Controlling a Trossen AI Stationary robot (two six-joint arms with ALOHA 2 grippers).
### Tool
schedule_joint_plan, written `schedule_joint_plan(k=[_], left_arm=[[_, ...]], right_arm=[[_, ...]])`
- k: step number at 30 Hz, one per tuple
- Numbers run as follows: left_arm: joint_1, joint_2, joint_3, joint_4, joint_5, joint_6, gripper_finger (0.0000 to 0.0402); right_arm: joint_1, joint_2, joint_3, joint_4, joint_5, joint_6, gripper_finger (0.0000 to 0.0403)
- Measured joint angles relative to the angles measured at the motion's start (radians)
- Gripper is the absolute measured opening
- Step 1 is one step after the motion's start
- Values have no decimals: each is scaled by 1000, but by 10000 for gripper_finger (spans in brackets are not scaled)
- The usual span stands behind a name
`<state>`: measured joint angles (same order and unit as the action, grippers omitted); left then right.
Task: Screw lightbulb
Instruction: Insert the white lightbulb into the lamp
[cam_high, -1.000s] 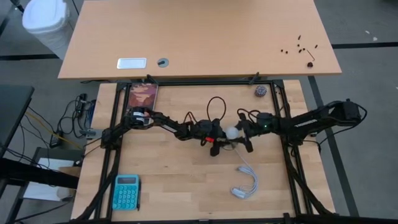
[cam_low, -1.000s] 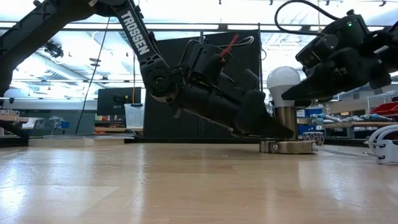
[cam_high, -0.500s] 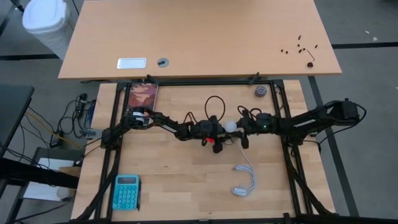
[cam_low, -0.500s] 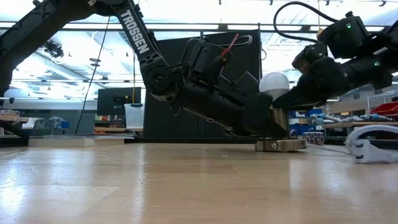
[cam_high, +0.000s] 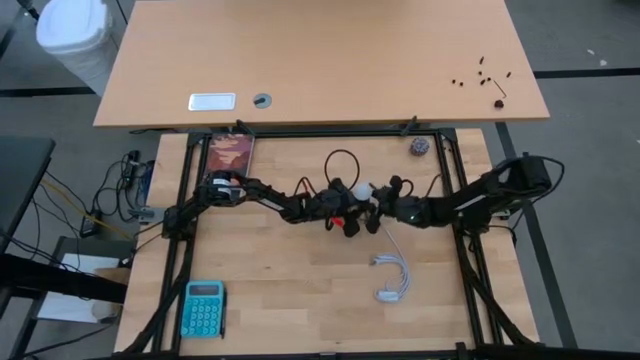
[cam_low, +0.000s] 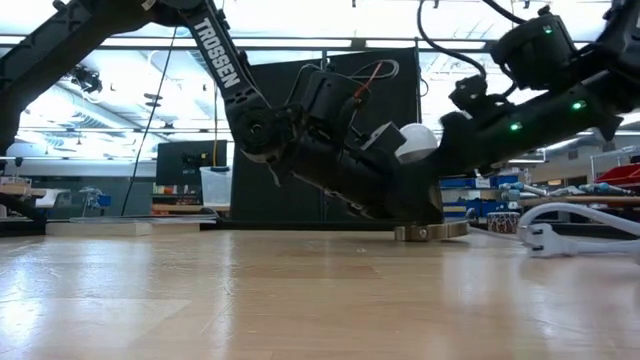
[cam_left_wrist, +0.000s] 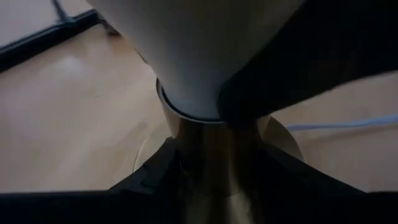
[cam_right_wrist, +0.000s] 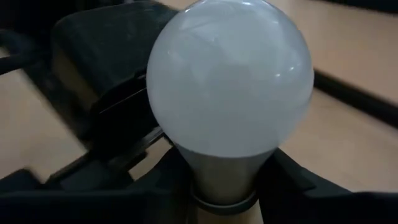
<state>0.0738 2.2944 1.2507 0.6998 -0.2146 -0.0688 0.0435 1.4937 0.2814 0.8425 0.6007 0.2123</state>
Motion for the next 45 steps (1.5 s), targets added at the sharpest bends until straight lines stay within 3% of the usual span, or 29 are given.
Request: schedule_joint_plan(k=[4,10,15,24,29,34,45], left_arm=[[1,1,1,2,-4,11,179],[-3,2,4,5,4,12,178],[-6,2,4,6,17,14,178],[-9,3,6,-7,82,14,178],[-11,4,5,-6,107,14,178],[-10,4,4,-3,166,16,178],[-10,4,4,9,241,21,178]], right_arm=[[60,54,28,2,179,45,166],[110,59,29,2,217,44,190],[129,12,29,-46,166,18,212],[129,-244,30,-440,-16,107,272],[130,-321,15,-561,-117,10,298],[114,-333,-32,-462,-164,-122,298],[22,-253,-137,-84,-321,-85,291]])
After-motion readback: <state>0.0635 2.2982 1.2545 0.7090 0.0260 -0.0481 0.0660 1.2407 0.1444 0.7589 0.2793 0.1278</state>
